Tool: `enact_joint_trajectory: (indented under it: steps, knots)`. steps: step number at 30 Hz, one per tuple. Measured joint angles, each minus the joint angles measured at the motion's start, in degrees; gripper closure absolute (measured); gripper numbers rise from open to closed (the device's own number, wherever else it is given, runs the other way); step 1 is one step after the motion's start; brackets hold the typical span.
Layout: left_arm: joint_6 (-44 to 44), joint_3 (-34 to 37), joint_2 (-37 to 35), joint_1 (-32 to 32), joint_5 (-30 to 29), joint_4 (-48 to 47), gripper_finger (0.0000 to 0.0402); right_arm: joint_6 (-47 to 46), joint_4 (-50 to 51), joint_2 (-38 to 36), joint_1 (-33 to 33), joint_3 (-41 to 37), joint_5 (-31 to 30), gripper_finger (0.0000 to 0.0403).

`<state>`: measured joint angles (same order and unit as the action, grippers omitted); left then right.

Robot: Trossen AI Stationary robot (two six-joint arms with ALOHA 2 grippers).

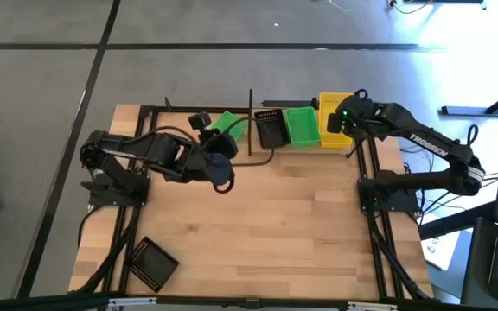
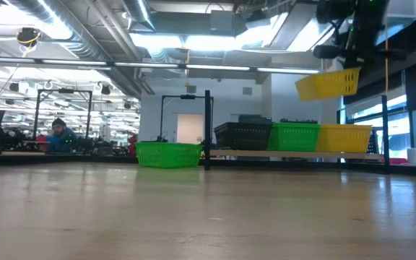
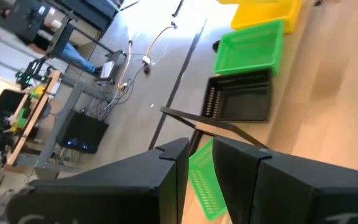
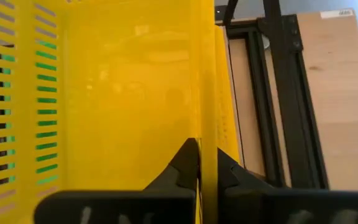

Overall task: Stack baskets on shelf by color
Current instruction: Stack the yellow baskets on the yellow baskets on the shelf

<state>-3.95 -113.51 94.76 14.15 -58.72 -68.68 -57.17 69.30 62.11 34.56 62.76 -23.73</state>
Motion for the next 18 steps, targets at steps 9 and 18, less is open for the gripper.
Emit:
enact_joint_trajectory:
  steps: [9, 18]
  knots:
    - [-0.26, 0.00, 0.00, -3.91, -0.07, 0.08, 0.0335, 2.23, -4.67, -0.02, 5.21, -6.66, 0.68, 0.0403]
    - [-0.37, 0.00, 0.00, -6.96, -0.05, 0.13, 0.0335, 6.10, -11.76, 0.06, 7.91, -12.42, 1.82, 0.0403]
